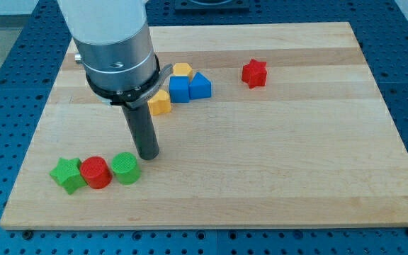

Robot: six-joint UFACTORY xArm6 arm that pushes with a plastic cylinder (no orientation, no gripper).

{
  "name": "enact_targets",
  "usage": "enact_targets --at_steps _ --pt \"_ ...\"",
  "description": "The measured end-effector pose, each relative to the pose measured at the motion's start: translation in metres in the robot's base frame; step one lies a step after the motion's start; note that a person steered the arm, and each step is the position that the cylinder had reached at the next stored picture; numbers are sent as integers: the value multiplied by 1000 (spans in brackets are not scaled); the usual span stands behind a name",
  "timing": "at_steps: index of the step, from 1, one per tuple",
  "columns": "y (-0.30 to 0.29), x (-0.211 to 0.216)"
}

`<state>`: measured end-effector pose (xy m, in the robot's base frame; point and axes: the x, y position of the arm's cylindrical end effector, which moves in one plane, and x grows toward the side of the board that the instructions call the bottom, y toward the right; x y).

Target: Move your arm towards the blue triangle

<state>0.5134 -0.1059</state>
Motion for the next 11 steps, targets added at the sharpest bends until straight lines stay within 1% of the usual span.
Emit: enact_targets --at_steps 2,3,4,7,8,10,11 --pt "-23 25" --pt "-25 26" --pt "-15 7" --pt "102 -81" --pt "121 -101" --pt "121 -146" --pt "104 -153"
